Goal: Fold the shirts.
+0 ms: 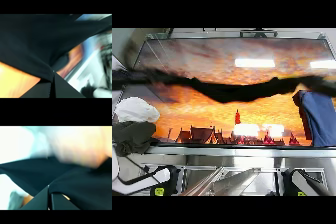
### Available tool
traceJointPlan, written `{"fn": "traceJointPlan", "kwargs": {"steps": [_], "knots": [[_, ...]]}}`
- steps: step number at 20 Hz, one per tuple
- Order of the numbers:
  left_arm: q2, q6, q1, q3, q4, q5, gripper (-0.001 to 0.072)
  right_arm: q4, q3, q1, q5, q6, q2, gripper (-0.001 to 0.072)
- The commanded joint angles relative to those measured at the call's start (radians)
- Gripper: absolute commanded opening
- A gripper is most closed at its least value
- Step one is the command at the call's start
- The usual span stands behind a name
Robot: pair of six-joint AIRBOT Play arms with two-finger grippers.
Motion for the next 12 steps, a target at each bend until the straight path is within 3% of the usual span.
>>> {"fn": "traceJointPlan", "kwargs": {"steps": [1, 4, 8, 10, 12], "knots": [[0.161, 0.110, 0.113, 0.296, -0.548, -0.003, 0.0024, 0.099, 0.277, -0.089, -0.104, -0.018, 0.255, 0.0025], [0.237, 0.045, 0.342, 0.477, -0.752, 0.063, 0.0025, 0.075, 0.463, -0.201, -0.237, -0.017, 0.390, 0.0025], [0.255, -0.074, 0.688, 0.545, -0.772, 0.054, 0.0025, 0.020, 0.516, -0.275, -0.246, -0.017, 0.444, 0.0026], [0.237, -0.072, 0.700, 0.495, -0.747, 0.026, 0.0025, 0.008, 0.509, -0.276, -0.220, -0.003, 0.412, 0.0025], [0.205, -0.072, 0.591, 0.405, -0.599, 0.006, 0.0026, 0.009, 0.492, -0.275, -0.101, 0.064, 0.336, 0.0025]]}}
